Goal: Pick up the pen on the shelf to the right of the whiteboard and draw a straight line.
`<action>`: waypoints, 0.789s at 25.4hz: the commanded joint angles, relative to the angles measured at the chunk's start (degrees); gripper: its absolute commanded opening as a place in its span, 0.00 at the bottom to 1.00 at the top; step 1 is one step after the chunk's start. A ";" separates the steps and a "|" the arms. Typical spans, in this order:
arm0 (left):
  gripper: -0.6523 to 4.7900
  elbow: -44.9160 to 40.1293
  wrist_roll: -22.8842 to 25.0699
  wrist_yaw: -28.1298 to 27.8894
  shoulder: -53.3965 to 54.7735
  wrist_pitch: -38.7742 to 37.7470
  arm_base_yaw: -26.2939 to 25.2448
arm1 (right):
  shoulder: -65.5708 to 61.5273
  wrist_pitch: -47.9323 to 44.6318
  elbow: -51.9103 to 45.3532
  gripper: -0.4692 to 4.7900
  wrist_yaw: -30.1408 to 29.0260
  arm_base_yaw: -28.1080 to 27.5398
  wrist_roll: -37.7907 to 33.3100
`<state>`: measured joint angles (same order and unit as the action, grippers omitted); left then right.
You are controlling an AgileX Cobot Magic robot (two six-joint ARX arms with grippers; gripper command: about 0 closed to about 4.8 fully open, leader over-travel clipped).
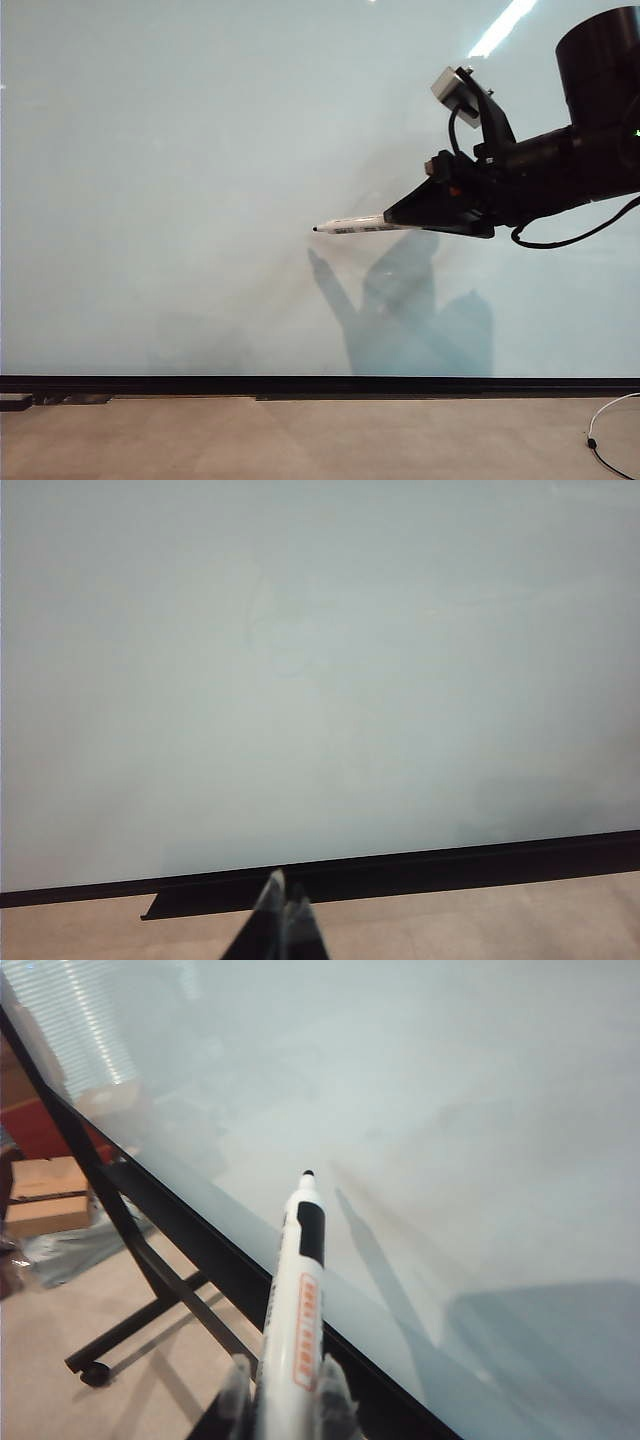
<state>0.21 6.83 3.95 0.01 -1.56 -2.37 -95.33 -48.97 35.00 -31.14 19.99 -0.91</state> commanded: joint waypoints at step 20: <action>0.11 0.20 0.13 0.13 0.00 0.35 0.02 | 1.38 0.31 0.24 0.08 6.82 0.04 1.79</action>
<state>0.21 6.85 3.97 0.01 -1.56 -2.37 -94.65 -48.01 34.96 -24.69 20.18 0.05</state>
